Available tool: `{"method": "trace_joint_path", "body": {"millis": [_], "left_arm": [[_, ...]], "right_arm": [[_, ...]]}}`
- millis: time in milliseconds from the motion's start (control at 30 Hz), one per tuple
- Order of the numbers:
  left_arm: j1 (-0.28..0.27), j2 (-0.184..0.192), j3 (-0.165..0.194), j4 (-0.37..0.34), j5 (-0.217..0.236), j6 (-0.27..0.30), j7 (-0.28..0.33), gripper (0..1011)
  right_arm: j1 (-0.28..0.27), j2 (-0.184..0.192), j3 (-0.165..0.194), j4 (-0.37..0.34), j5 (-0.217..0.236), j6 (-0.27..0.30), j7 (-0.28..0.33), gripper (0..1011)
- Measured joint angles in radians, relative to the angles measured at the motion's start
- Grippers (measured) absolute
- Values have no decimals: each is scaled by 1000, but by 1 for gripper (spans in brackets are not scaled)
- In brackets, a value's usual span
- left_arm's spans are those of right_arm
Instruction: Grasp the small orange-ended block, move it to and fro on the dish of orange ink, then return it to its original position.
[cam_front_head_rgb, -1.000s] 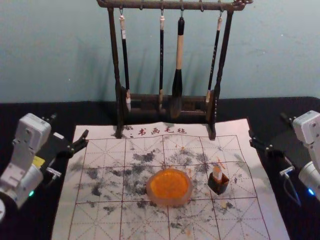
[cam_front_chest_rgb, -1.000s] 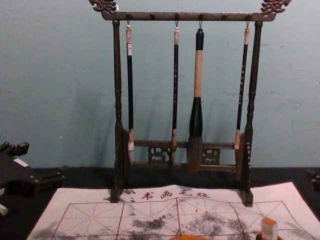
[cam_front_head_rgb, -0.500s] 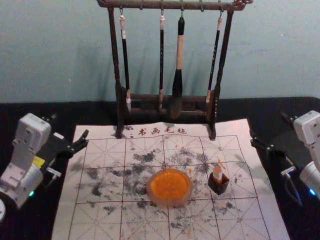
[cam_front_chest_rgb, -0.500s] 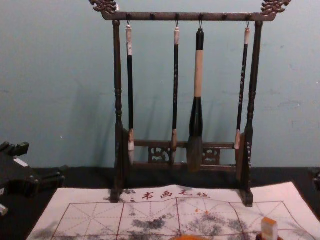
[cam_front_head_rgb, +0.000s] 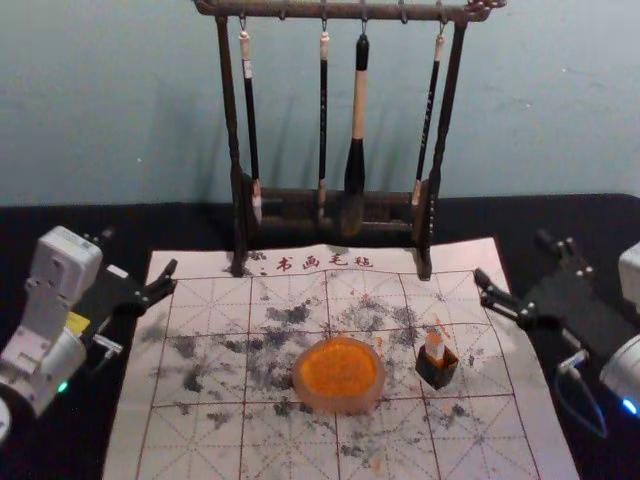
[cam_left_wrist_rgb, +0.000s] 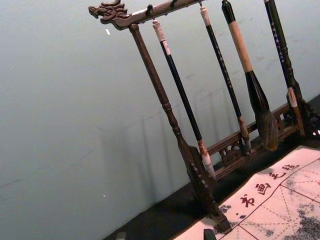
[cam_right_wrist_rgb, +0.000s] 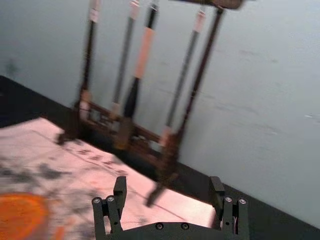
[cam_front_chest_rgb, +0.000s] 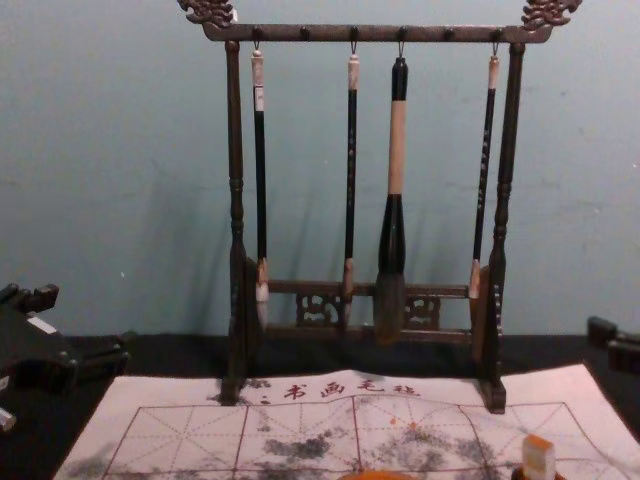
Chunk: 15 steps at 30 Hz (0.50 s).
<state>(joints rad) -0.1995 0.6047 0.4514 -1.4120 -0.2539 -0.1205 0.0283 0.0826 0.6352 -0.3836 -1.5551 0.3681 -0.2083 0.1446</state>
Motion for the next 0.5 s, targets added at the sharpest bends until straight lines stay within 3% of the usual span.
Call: {"method": "trace_joint_path", "body": {"millis": [167,500], "left_arm": [[0,0,0,0,0,0,0,1001],[0,0,0,0,0,0,0,1001]], "right_arm": [[-29,15,-5,-34,44,-15,97,1000],[-27,15,-37,-27,72,18,227,1000]]}}
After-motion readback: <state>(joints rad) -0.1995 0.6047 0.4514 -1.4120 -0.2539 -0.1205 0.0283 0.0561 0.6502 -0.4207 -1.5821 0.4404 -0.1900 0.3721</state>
